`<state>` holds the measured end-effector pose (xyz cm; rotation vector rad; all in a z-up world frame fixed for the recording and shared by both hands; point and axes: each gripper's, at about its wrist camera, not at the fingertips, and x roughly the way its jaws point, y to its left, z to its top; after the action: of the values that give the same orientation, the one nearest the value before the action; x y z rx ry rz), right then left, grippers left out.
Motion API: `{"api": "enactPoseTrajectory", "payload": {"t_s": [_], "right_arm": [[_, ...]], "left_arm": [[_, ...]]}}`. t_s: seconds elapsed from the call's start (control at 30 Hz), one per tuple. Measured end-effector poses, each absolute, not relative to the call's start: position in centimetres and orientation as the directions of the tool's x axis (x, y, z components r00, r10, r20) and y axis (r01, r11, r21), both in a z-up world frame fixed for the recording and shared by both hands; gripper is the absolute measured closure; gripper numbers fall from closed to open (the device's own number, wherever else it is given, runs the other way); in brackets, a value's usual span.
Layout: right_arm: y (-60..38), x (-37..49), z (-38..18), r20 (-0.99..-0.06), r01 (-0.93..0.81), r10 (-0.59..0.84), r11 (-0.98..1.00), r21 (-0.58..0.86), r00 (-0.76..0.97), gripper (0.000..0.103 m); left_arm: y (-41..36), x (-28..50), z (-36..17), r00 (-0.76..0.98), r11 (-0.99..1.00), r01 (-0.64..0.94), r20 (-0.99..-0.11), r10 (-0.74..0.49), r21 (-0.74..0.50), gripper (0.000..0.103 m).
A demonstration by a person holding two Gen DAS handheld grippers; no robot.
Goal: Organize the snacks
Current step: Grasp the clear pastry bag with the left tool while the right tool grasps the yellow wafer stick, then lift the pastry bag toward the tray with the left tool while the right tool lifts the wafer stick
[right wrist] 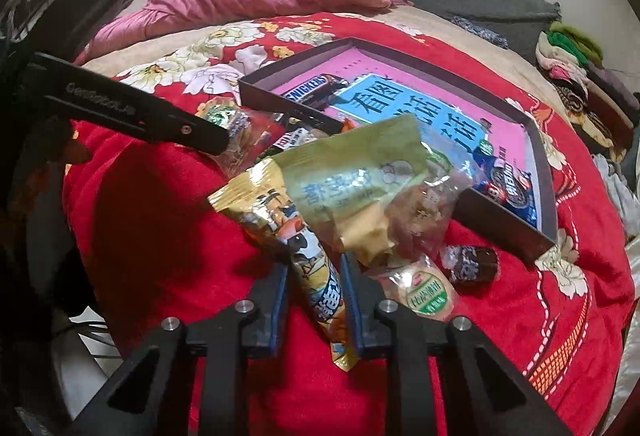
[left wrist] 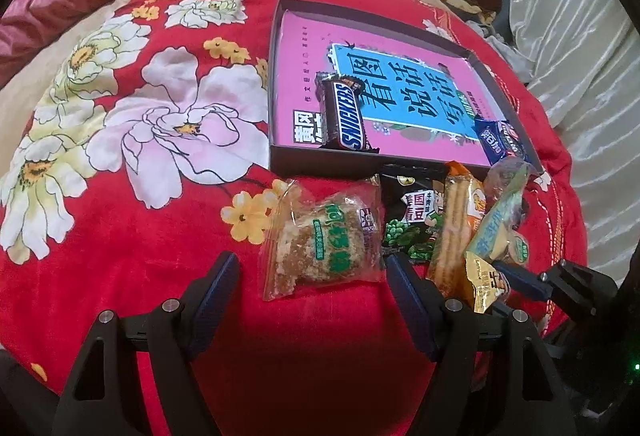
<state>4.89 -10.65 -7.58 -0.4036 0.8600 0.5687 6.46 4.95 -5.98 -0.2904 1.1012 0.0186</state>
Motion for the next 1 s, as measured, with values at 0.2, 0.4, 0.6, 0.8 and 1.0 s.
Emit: {"api": "enactPoseTrajectory", "payload": {"t_s": [0.2, 0.4, 0.6, 0.8, 1.0], "right_arm": [[-10.6, 4.6, -7.3, -0.787, -0.635, 0.336, 0.767, -0.090, 0.517, 0.084], [-11.3, 4.7, -6.4, -0.766, -0.629, 0.388, 0.777, -0.027, 0.513, 0.088], [-12.3, 5.2, -5.6, -0.741, -0.608, 0.433, 0.793, 0.042, 0.514, 0.088], [-13.1, 5.4, -5.0, -0.710, -0.594, 0.480, 0.797, 0.108, 0.515, 0.088], [-14.1, 5.7, -4.2, -0.673, -0.575, 0.522, 0.800, 0.172, 0.524, 0.088]], "left_arm": [[4.5, 7.1, -6.6, 0.447, 0.963, -0.162, -0.886, -0.123, -0.215, 0.026], [4.1, 7.8, -7.2, 0.439, 0.965, -0.172, -0.892, -0.106, -0.199, 0.025], [4.4, 8.1, -7.7, 0.434, 0.960, -0.196, -0.896, -0.100, -0.202, 0.037], [5.1, 8.0, -7.8, 0.441, 0.950, -0.213, -0.890, -0.115, -0.228, 0.050], [5.3, 7.5, -7.2, 0.458, 0.945, -0.205, -0.878, -0.139, -0.257, 0.055]]}}
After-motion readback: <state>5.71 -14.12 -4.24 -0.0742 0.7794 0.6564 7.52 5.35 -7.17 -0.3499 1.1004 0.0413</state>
